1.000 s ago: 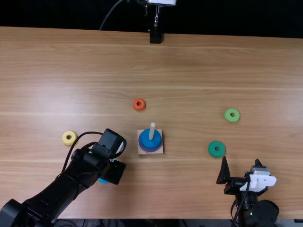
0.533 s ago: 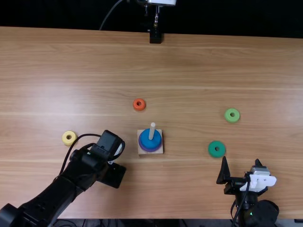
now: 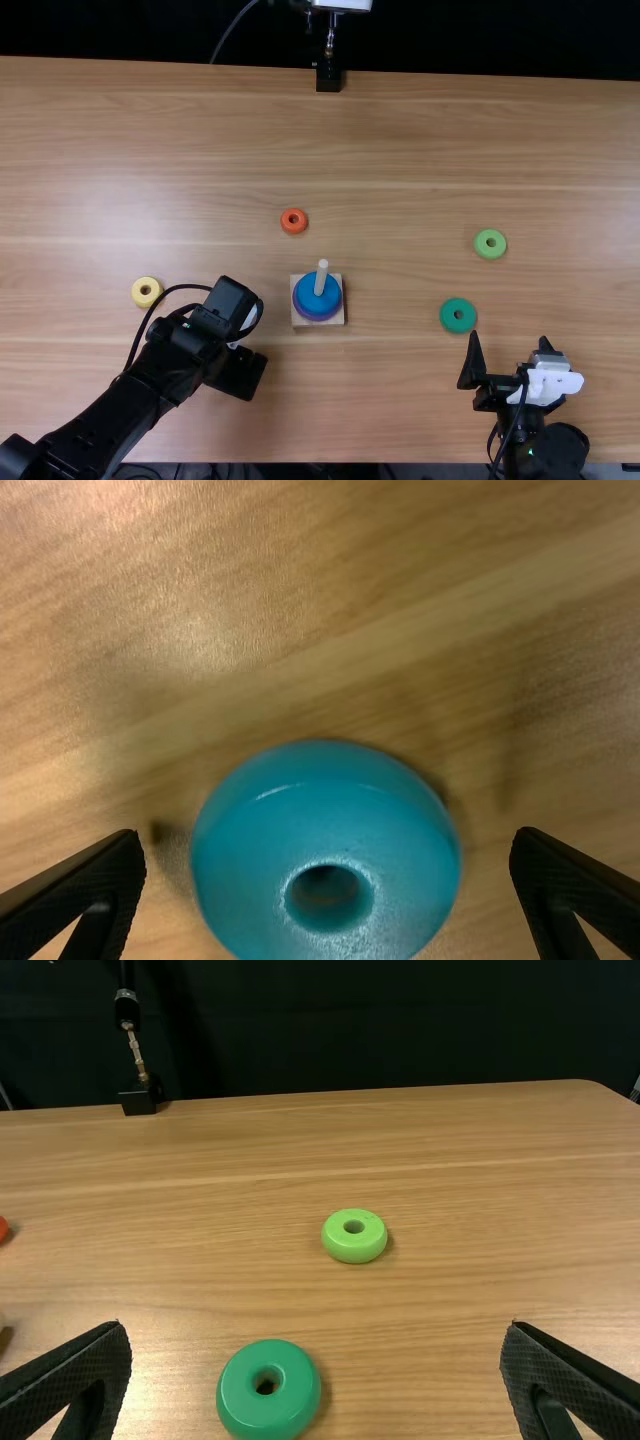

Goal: Build the Hanoi tower: stack the rings onto the peg from bottom to top in this color order: purple, dark blue, light blue, dark green, light green, yellow, orange.

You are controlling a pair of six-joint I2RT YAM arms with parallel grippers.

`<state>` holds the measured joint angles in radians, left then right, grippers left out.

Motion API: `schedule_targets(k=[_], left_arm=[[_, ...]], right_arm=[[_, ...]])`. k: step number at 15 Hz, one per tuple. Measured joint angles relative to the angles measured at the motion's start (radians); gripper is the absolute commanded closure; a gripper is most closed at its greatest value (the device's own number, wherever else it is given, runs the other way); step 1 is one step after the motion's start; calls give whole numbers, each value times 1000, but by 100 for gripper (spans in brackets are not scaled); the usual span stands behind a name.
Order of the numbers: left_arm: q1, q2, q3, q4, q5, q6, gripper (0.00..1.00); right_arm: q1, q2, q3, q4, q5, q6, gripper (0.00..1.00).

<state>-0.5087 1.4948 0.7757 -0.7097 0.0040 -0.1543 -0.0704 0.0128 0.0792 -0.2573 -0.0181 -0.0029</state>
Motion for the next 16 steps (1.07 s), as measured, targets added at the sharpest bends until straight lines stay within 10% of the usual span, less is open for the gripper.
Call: schedule_targets(k=[3,6,10,16], left_arm=[[0,0,0,-32,0,0,8],[0,0,-3,-28,1,0,62],[0,-32,-32,-25,0,0,100],[0,-40,-44,-22,0,0,100]], right_arm=[[0,0,0,1,0,1,0],[0,0,0,0,0,0,0],[0,0,0,0,0,0,0],[0,0,0,0,-1,0,0]])
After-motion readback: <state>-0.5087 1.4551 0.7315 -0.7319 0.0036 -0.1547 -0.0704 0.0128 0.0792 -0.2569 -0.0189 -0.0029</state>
